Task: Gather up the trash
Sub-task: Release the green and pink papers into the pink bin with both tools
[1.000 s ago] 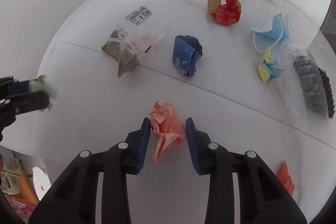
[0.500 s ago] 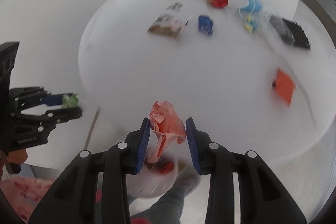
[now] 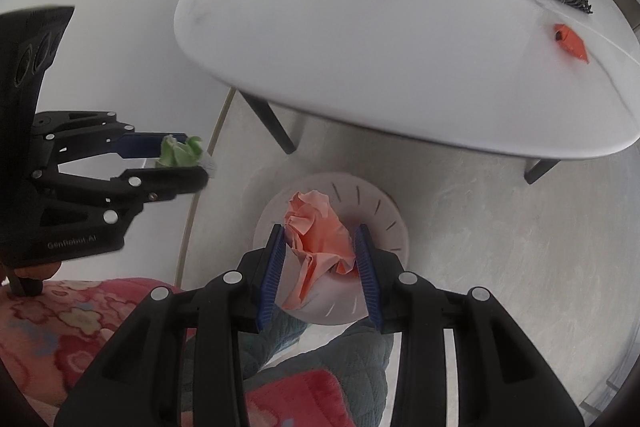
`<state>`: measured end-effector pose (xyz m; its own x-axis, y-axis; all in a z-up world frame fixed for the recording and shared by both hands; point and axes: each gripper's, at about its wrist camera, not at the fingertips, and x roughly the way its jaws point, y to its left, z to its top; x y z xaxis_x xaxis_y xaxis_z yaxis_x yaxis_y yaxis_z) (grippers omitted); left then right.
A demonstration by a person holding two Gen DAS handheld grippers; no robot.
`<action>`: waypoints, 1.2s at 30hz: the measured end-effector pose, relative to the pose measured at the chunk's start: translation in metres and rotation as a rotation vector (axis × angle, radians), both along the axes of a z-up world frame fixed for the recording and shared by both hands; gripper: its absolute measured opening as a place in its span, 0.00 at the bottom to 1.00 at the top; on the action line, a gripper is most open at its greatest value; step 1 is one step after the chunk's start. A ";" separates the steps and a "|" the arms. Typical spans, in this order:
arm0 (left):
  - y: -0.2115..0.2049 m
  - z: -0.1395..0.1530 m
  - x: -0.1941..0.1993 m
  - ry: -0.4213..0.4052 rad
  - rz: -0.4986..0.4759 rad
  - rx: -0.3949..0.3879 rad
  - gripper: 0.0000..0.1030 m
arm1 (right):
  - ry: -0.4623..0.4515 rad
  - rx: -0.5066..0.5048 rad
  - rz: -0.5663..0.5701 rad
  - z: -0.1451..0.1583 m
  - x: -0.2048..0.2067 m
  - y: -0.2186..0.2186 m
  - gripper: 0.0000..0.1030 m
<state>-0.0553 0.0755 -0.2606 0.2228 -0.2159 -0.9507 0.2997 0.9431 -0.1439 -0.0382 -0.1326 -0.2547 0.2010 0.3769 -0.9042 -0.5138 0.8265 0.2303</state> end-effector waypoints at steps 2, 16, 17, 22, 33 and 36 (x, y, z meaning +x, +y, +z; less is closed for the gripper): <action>0.000 -0.006 -0.003 0.018 -0.021 0.008 0.35 | 0.008 -0.005 0.001 -0.009 -0.005 0.008 0.36; 0.005 -0.002 -0.012 -0.023 -0.120 0.037 0.64 | 0.002 -0.017 -0.070 -0.010 -0.021 0.018 0.37; 0.005 -0.001 -0.010 -0.032 -0.117 0.043 0.67 | -0.001 -0.020 -0.075 -0.009 -0.023 0.017 0.37; 0.017 0.010 -0.007 -0.086 -0.096 0.054 0.79 | -0.008 -0.024 -0.095 -0.005 -0.027 0.018 0.37; 0.035 0.024 0.004 -0.123 -0.045 0.034 0.86 | -0.005 -0.072 -0.087 -0.007 -0.032 0.025 0.87; 0.035 0.028 0.004 -0.134 -0.049 0.029 0.87 | -0.018 -0.069 -0.142 0.001 -0.028 0.015 0.89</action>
